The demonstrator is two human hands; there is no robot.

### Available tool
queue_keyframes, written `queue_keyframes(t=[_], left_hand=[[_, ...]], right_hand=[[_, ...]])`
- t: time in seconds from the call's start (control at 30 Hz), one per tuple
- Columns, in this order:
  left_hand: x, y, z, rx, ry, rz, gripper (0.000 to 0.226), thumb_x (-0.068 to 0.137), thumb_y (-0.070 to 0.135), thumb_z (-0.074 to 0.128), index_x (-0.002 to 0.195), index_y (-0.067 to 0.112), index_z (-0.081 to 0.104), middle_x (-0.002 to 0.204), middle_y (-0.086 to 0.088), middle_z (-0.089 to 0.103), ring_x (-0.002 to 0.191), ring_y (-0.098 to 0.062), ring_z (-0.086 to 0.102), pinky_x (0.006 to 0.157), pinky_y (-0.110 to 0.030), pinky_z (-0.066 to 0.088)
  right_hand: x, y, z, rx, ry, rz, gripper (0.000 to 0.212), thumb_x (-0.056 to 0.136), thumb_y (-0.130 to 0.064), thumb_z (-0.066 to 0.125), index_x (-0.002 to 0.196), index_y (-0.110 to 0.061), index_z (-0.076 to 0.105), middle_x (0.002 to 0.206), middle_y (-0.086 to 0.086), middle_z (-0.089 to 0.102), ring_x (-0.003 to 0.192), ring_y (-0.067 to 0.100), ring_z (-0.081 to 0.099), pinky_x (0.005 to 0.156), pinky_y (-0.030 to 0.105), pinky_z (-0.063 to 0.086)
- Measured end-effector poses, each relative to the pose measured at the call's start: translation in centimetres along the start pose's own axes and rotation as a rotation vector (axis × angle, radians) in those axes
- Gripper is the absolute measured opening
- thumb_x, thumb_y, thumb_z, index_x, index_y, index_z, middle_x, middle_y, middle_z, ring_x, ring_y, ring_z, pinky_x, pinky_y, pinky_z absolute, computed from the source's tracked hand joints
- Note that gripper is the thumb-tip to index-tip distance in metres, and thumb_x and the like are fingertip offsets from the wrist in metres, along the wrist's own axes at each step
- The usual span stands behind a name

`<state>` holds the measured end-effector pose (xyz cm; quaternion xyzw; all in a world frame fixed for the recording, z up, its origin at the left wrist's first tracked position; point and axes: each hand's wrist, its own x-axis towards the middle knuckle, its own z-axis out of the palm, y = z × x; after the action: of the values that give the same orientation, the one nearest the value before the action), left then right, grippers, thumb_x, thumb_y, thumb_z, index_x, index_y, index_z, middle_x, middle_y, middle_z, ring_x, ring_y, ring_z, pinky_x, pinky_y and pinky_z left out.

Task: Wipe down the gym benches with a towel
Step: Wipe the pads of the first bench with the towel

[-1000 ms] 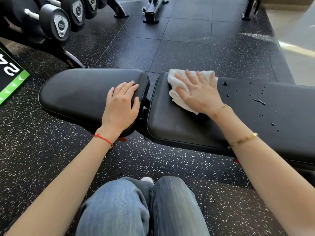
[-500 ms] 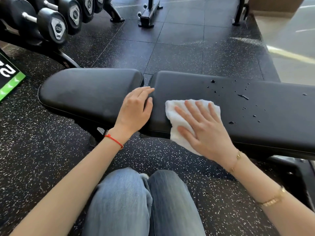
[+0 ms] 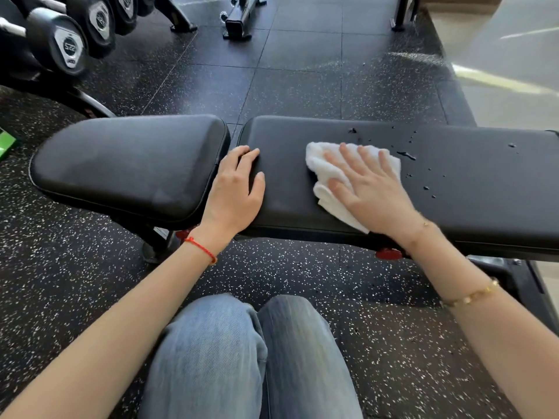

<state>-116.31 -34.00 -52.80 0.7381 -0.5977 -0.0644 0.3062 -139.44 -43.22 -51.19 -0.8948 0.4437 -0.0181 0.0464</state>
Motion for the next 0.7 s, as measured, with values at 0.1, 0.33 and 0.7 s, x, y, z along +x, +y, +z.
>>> queue_keyframes(t=[0.1,0.33,0.7], left_hand=[[0.1,0.0,0.2,0.045,0.006,0.017,0.045,0.098,0.019,0.047,0.140,0.003,0.047,0.143,-0.014,0.043,0.136,-0.028,0.038,0.119,-0.037,0.026],[0.2,-0.3,-0.2,0.042,-0.030,0.025,0.045,0.099,0.019,0.049,0.140,0.003,0.047,0.140,-0.015,0.045,0.137,-0.028,0.037,0.119,-0.037,0.026],[0.1,-2.3,-0.8,-0.115,-0.144,0.035,0.048,0.101,0.023,0.037,0.147,0.015,0.043,0.154,-0.005,0.037,0.145,-0.019,0.030,0.122,-0.033,0.020]], right_hand=[[4.4,2.4,-0.5,-0.050,0.012,0.146,0.056,0.104,-0.045,0.020,0.157,-0.029,0.015,0.165,0.002,0.013,0.151,0.029,0.009,0.120,0.052,-0.001],[7.5,-0.9,-0.8,-0.016,-0.068,-0.012,0.058,0.102,-0.053,0.021,0.157,-0.035,0.015,0.166,-0.002,0.010,0.152,0.028,0.003,0.119,0.054,-0.008],[-5.2,-4.8,2.3,-0.330,0.165,-0.268,0.070,0.098,-0.066,0.031,0.157,-0.032,0.018,0.160,0.008,0.031,0.143,0.042,0.031,0.116,0.060,0.020]])
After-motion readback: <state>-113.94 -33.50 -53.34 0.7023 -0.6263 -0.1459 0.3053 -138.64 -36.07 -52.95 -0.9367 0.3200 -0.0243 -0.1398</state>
